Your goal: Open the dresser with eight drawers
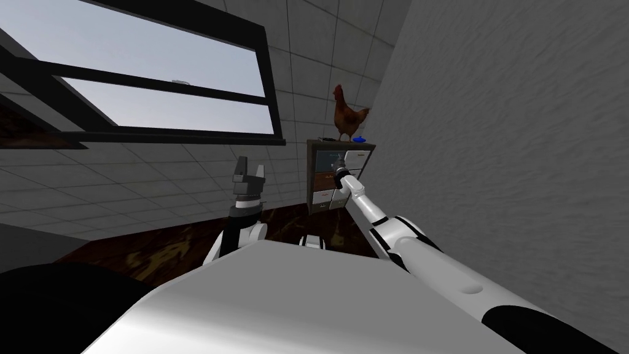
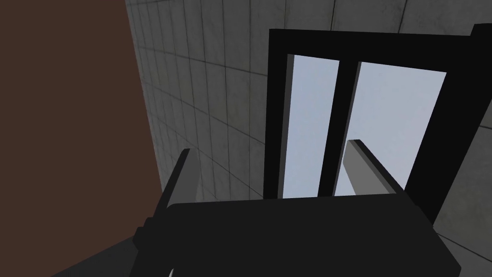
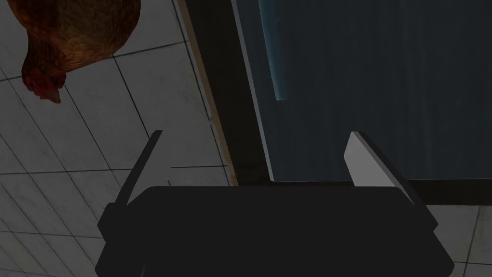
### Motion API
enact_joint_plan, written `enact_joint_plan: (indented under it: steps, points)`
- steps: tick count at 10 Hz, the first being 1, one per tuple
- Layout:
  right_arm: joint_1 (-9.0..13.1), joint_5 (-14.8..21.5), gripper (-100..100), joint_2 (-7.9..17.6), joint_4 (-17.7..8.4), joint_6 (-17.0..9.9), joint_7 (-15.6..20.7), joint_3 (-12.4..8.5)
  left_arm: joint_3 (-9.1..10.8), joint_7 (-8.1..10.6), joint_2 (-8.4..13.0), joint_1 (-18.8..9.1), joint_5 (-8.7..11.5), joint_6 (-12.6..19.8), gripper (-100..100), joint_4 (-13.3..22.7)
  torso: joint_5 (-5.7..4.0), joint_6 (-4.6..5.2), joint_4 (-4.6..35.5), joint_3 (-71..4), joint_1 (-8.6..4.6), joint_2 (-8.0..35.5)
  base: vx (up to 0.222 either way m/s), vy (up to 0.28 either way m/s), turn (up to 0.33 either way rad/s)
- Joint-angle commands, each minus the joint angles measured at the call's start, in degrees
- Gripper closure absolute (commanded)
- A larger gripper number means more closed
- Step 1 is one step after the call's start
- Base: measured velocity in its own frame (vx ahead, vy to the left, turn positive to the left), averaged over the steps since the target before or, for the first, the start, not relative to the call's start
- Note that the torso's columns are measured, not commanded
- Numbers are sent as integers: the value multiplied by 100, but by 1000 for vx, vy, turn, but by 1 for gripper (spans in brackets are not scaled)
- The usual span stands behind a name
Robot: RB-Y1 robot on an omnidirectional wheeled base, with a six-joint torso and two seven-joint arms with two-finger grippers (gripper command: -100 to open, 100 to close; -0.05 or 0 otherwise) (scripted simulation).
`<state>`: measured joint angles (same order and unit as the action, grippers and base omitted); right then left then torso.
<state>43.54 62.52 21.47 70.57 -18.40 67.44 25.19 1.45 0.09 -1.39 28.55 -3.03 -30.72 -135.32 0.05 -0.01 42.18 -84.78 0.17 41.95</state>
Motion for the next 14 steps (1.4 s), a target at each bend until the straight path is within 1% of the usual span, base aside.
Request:
enact_joint_plan:
  steps: [1,4,5,6,7,8,10,13,14]
  points:
    - [105,17,-100,172,-98,55,257,104,0,0,0,0,0,0,0,0,-1,0,4,9,-4,15,81,85,-1]
    - [263,71,-100,420,-268,146,608,252,0,0,0,0,0,0,0,0,-7,2,12,22,-23,34,99,90,-2]
    - [220,-19,-100,375,-179,79,564,246,0,0,0,0,0,0,0,0,-3,1,10,21,-8,33,46,61,-5]
    - [396,-159,-100,482,-348,186,610,230,0,0,0,-1,0,0,0,0,-7,1,14,30,-26,49,61,54,22]
    - [327,-103,-100,442,-280,135,599,240,0,0,0,-1,0,0,0,0,-8,2,15,27,-26,41,39,32,3]
    - [342,-115,100,450,-293,151,602,237,0,0,0,-1,0,0,0,0,-9,2,12,27,-29,44,6,6,0]
    - [372,-159,100,484,-293,201,598,254,1,0,1,-2,0,0,0,0,-7,4,29,41,-29,67,-119,-25,-46]
    - [420,-228,100,536,-294,278,593,279,0,0,1,-4,0,1,0,1,-4,1,18,34,-13,53,-197,-38,-45]
    - [412,-209,100,522,-299,260,592,273,0,0,1,-3,0,1,0,1,-4,1,12,24,-17,37,-94,-24,-9]
